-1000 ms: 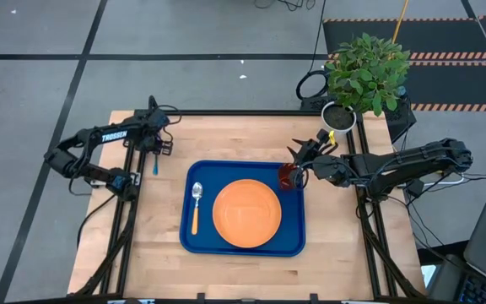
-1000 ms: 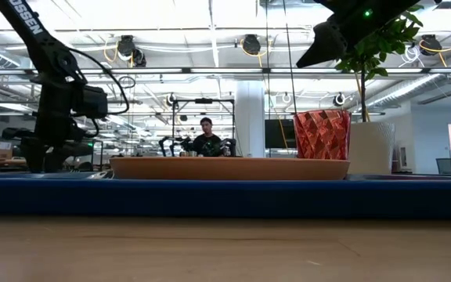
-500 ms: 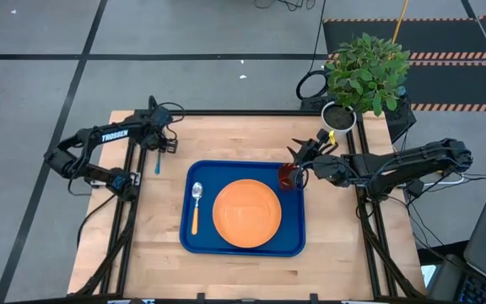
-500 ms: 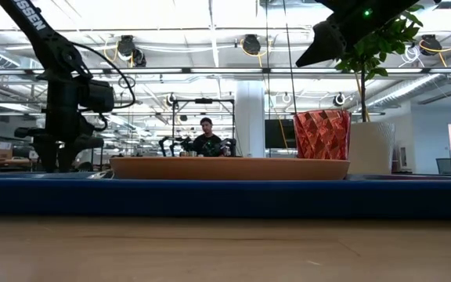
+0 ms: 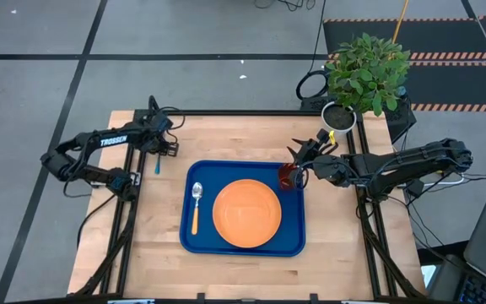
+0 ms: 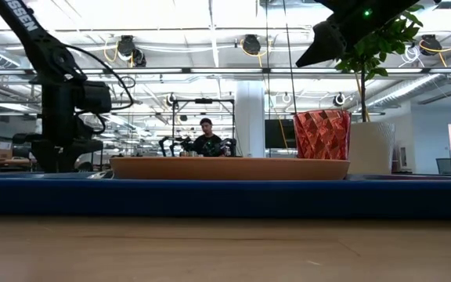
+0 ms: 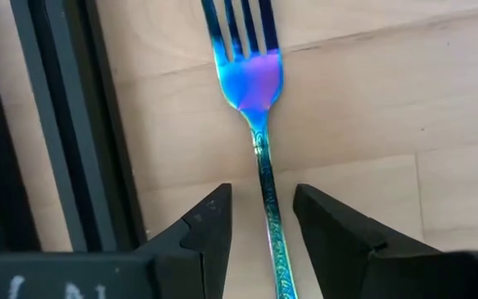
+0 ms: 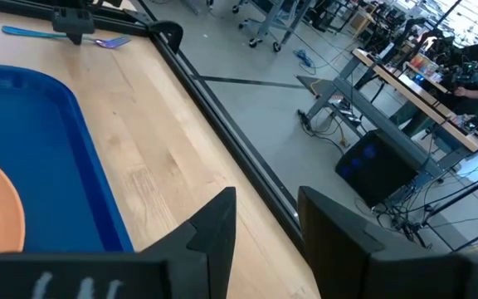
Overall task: Pick and place plate/cup/fork/spoon on tray
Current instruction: Put the blue fork on the blue serving tray to the left of the orange plate
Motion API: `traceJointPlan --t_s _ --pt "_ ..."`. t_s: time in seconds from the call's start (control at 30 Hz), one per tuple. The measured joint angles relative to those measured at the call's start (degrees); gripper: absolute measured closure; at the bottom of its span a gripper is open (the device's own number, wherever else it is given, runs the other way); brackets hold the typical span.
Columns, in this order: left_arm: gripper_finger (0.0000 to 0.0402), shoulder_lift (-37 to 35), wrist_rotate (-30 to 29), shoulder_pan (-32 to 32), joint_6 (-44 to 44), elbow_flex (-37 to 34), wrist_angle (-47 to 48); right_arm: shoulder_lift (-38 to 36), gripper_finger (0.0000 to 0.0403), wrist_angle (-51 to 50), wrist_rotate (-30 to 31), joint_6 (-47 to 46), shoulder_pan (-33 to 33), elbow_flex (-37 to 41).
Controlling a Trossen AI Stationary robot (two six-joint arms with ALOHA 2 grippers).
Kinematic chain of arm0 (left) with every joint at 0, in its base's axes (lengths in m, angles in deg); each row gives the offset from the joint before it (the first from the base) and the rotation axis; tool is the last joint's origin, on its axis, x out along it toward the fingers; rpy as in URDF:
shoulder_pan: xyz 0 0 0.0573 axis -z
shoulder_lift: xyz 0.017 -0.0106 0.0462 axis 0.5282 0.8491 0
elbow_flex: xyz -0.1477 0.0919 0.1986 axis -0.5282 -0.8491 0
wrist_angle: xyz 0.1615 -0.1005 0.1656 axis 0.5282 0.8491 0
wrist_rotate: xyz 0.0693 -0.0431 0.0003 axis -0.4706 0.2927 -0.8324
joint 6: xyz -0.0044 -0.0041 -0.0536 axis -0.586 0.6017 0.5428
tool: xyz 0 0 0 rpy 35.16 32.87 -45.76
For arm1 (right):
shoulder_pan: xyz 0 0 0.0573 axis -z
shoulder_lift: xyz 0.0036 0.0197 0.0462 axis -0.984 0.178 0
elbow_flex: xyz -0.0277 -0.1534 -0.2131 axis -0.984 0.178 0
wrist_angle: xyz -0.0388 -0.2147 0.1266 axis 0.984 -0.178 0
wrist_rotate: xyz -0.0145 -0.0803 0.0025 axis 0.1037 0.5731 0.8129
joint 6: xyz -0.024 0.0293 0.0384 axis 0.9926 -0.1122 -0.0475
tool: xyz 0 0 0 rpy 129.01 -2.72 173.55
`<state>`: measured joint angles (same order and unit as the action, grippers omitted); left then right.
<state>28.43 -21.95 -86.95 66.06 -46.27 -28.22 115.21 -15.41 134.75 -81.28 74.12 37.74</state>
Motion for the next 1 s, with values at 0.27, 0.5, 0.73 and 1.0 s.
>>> traceJointPlan --t_s 0.27,0.5,0.73,1.0 --pt "0.0284 0.03 0.27 0.48 2.83 -0.97 -2.4 0.0 0.0277 0.01 0.0 0.07 0.0 0.0" --pt "0.0385 0.19 0.16 2.52 2.77 -1.04 -2.2 0.0 0.0277 0.03 0.0 0.55 0.02 0.0" --pt "0.039 -0.4 -1.02 3.82 1.83 -1.15 -2.75 0.01 0.0277 0.07 0.0 0.47 0.03 0.0" --pt "0.039 -4.21 3.51 6.76 2.19 3.38 -2.42 0.02 0.0277 0.44 0.0 -0.03 0.02 0.0"
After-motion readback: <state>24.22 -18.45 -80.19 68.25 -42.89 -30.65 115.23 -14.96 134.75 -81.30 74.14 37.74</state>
